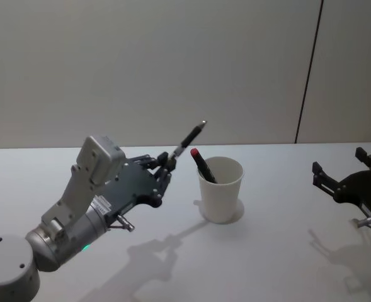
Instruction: Place the pen into the pen holder.
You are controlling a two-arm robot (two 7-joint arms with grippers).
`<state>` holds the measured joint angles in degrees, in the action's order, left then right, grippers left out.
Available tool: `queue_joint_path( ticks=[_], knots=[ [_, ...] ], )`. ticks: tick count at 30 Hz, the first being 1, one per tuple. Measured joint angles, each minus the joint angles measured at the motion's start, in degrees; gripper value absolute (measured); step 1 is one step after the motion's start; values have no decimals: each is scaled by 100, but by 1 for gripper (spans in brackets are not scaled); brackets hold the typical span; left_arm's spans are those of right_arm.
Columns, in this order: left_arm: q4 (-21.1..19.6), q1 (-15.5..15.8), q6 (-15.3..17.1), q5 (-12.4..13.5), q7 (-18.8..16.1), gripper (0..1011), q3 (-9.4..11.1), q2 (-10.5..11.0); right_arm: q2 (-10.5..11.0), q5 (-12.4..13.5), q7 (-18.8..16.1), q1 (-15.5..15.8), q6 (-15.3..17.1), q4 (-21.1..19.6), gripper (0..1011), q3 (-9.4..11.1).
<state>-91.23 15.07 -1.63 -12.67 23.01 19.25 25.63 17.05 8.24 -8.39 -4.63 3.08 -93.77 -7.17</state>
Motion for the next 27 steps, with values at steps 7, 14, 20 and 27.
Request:
queue_joint_path(
  ticks=[7,14,20,27],
  knots=[
    [98,41,-281,47,342,148,76,-71,0,0,0,0,0,0,1002,0],
    [245,158,-455,159,653,148,160,-196,0,0,0,0,0,0,1002,0],
    [398,292,-529,256,857,148,231,-326,0,0,0,0,0,0,1002,0],
    [564,432,-567,348,1001,148,316,-478,0,0,0,0,0,0,1002,0]
  ],
)
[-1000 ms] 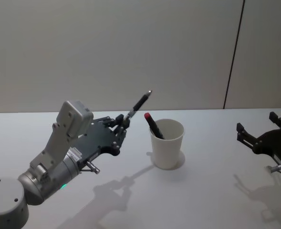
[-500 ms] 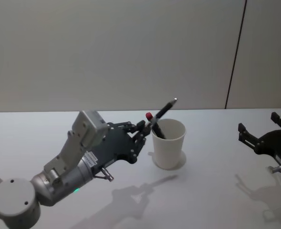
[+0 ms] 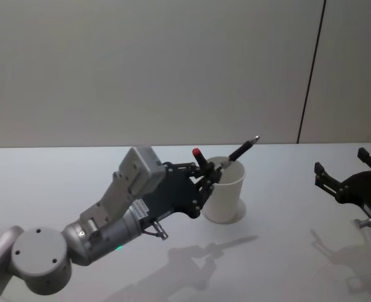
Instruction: Place the pen into the pen holder.
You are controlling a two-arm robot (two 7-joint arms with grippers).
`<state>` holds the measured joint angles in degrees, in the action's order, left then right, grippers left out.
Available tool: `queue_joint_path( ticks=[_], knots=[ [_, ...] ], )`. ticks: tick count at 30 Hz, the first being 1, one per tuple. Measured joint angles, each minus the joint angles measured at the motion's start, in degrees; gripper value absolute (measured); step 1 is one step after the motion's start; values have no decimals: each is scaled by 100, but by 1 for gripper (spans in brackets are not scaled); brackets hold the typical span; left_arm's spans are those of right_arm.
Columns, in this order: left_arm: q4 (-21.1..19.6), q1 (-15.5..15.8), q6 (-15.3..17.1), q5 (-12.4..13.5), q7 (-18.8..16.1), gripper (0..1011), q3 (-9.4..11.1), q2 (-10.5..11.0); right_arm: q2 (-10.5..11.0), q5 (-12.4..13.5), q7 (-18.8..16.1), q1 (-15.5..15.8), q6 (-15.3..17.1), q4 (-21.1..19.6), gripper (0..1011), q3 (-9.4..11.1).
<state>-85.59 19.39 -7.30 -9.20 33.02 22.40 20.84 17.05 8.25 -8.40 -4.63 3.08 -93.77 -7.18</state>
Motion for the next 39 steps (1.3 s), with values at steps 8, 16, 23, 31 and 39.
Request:
queue_joint_path(
  ticks=[8,16,23,31,39],
  knots=[
    [178,147,-2,88,80,148,98,-178,0,0,0,0,0,0,1002,0],
    [373,306,21,174,116,148,202,-371,0,0,0,0,0,0,1002,0],
    [521,432,43,241,126,148,274,-510,0,0,0,0,0,0,1002,0],
    [661,555,72,317,122,148,336,-637,0,0,0,0,0,0,1002,1],
    [733,617,87,356,109,148,365,-700,0,0,0,0,0,0,1002,0]
  ],
)
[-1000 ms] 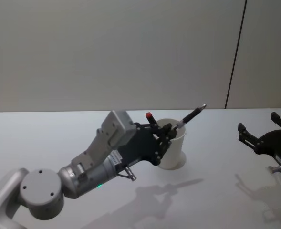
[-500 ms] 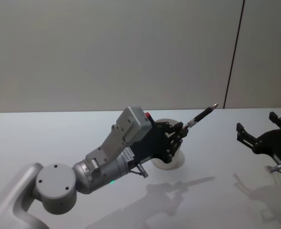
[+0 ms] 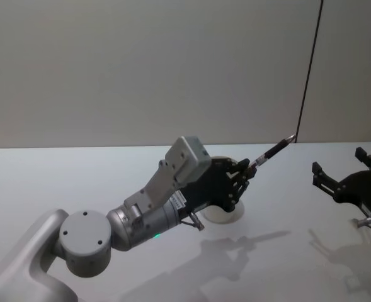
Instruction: Place the pen into the pen holder.
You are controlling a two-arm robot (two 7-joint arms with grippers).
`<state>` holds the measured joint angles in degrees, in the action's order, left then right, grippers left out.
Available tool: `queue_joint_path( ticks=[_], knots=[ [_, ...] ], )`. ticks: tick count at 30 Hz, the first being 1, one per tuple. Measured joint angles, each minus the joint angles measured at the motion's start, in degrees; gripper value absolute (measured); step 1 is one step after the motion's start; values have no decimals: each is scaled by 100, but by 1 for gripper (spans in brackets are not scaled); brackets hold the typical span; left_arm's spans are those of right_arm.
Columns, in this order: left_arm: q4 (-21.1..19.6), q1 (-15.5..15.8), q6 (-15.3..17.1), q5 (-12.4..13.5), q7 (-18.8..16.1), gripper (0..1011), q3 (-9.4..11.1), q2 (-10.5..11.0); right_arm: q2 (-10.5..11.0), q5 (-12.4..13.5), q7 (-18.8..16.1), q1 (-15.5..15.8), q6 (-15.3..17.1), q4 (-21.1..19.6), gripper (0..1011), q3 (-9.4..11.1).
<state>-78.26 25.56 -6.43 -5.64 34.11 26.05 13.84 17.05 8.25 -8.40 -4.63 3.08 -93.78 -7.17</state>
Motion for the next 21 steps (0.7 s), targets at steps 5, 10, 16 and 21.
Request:
queue_joint_path(
  ticks=[5,10,16,21],
  knots=[
    [30,23,7,14,-5,148,12,-26,0,0,0,0,0,0,1002,0],
    [46,39,10,23,-8,148,19,-41,0,0,0,0,0,0,1002,0],
    [61,52,14,31,-11,148,25,-54,-1,0,-15,1,-13,0,1002,0],
    [70,59,17,35,-14,148,29,-60,-4,41,-47,8,-35,0,1002,1]
  ],
)
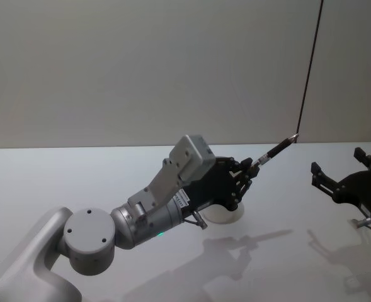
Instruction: Place the pen into the pen holder.
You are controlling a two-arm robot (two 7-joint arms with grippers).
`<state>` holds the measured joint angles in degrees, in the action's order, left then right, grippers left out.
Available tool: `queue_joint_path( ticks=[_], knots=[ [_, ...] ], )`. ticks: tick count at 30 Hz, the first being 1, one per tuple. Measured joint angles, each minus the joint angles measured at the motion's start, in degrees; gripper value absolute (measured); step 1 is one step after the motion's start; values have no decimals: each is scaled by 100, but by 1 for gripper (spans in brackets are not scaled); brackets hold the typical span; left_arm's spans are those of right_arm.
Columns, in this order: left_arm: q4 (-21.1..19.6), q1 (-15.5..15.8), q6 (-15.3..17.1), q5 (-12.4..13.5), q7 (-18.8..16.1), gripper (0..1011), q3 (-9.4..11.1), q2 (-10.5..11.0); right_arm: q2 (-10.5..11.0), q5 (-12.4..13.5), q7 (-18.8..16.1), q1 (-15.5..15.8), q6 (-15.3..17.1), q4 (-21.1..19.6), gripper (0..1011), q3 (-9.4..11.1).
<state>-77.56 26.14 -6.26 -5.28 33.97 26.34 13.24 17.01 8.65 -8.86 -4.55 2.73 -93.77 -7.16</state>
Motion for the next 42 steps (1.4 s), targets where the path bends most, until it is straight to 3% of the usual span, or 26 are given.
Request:
queue_joint_path(
  ticks=[7,17,30,42],
  knots=[
    [6,4,1,6,-2,148,4,-4,-8,191,-53,16,-43,0,1002,22],
    [11,9,0,8,-2,148,5,-9,-21,802,-249,78,-167,-29,1002,88],
    [13,11,0,6,-1,148,4,-12,30,1802,-858,223,-343,-66,1002,190],
    [13,11,0,5,-1,148,4,-11,137,2330,-1362,317,-357,-36,1002,262]
  ],
)
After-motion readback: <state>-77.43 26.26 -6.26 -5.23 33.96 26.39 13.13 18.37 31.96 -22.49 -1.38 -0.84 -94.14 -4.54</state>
